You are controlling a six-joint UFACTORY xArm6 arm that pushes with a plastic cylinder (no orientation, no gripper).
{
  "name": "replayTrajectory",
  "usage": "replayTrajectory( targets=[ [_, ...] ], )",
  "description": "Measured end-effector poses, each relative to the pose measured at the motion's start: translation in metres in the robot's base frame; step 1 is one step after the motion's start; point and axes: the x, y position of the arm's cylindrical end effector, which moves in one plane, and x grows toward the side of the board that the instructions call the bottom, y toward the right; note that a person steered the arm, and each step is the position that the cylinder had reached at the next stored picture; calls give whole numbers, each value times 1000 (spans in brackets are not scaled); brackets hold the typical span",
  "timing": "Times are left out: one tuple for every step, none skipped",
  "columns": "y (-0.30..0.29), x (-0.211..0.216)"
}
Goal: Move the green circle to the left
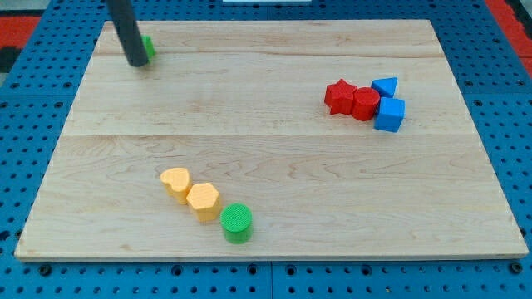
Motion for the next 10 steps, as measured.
replayTrajectory(
  targets=[
    [-9,41],
    [-3,58],
    [5,58],
    [7,58],
    [7,58],
    [60,62],
    [165,49],
    [247,24],
    [301,17],
    [409,37]
  ],
)
